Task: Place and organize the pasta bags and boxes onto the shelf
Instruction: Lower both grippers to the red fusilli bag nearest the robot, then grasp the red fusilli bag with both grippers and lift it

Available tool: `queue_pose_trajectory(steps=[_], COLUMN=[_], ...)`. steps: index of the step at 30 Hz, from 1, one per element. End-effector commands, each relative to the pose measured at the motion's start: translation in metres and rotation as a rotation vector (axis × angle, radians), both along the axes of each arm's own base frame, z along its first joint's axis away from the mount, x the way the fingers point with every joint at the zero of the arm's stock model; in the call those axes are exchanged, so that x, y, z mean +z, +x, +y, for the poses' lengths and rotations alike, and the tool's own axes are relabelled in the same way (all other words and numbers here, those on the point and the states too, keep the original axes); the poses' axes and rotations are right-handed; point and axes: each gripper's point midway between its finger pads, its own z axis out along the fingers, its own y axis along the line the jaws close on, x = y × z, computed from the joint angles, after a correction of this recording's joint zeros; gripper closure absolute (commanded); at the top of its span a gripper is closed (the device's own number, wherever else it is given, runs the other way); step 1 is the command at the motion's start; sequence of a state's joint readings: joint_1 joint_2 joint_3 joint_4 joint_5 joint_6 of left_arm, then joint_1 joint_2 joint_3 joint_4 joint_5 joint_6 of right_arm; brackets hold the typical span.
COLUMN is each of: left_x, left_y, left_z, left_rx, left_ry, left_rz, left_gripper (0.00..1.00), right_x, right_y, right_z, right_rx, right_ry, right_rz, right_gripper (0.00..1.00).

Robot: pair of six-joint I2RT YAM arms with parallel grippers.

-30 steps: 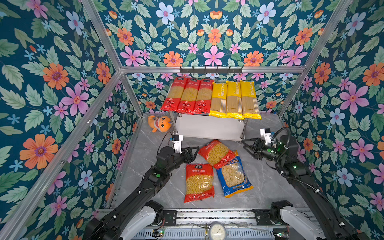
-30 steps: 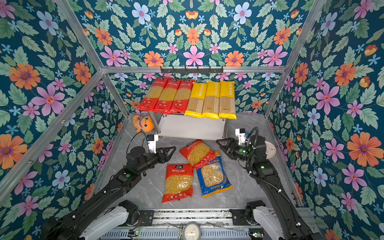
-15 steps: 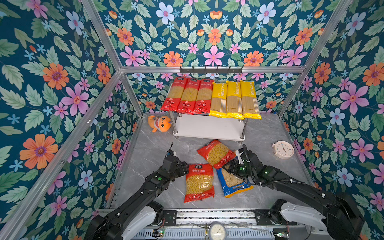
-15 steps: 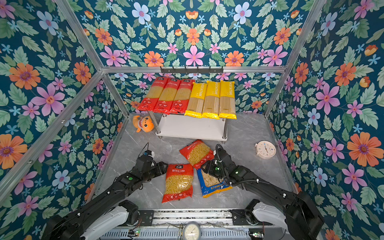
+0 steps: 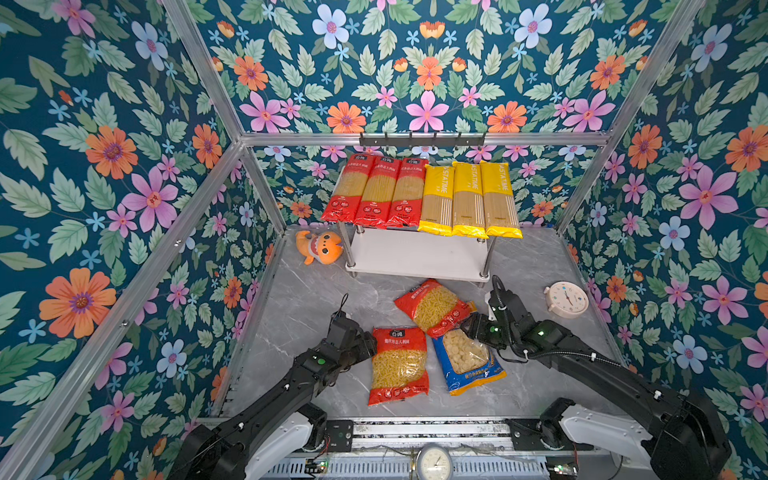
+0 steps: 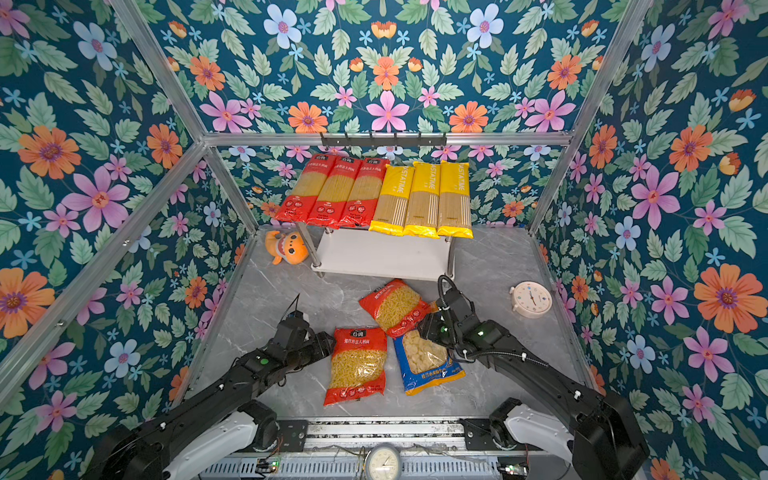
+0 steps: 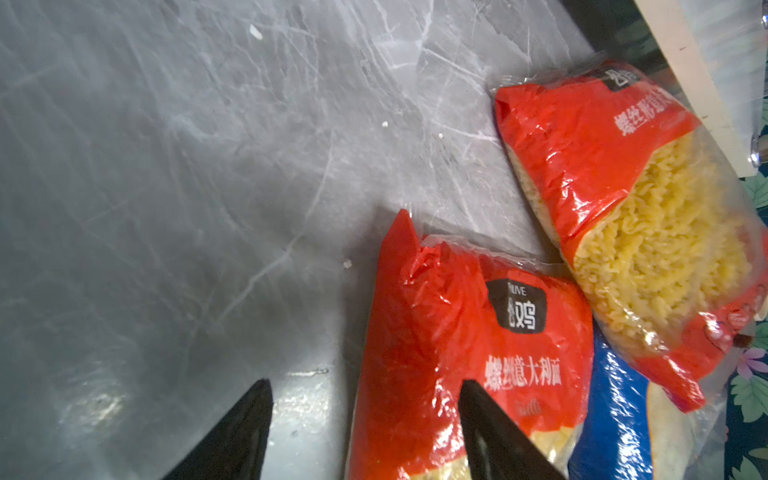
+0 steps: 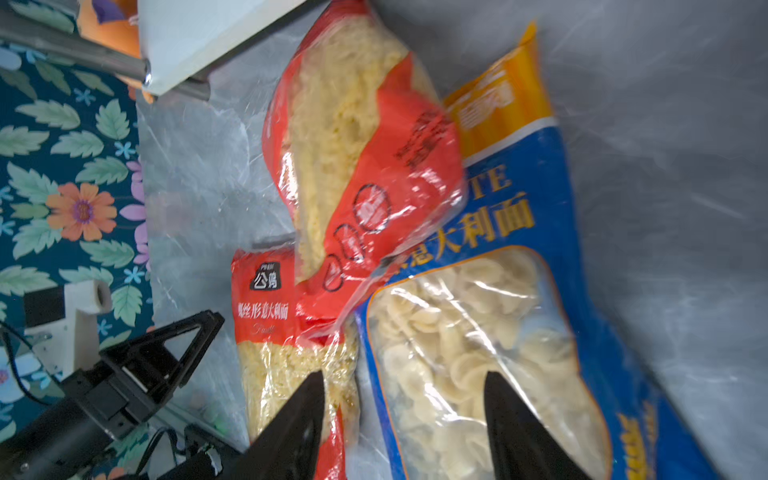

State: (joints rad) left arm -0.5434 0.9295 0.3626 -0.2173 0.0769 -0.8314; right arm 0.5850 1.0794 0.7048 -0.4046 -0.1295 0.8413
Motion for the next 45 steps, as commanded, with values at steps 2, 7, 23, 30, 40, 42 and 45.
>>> queue_pose_trajectory(steps=[2, 7, 23, 30, 40, 42, 45], left_x=[0.007, 0.007, -0.006, -0.013, -0.015, -0.013, -0.012], left_y=[0.008, 0.008, -0.019, -0.030, -0.037, -0.036, -0.035], left_z=[0.000, 0.006, -0.016, -0.033, -0.049, -0.051, -0.051], left_rx=[0.010, 0.026, -0.011, -0.056, -0.118, -0.127, -0.128], left_ry=[0.010, 0.023, -0.125, -0.175, -0.172, -0.171, -0.169], left_rz=[-0.042, -0.062, -0.011, -0.010, -0.011, -0.015, -0.021], left_gripper=[0.27, 0.27, 0.30, 0.34, 0.44, 0.46, 0.48], right_x=[0.002, 0.011, -0.054, -0.071, -0.080, -0.079, -0.079], right_y=[-0.010, -0.005, -0.059, -0.062, -0.066, -0.067, -0.065], right_z=[0.008, 0.039, 0.138, 0.149, 0.176, 0.182, 0.184], right_rx=[0.055, 0.061, 0.244, 0.254, 0.289, 0.303, 0.306], right_ry=[0.049, 0.156, -0.074, -0.133, -0.015, 0.010, 0.015], right_rz=[0.039, 0.018, 0.168, 0.231, 0.265, 0.265, 0.259], right_gripper=[0.38, 0.39, 0.39, 0.30, 0.29, 0.30, 0.32])
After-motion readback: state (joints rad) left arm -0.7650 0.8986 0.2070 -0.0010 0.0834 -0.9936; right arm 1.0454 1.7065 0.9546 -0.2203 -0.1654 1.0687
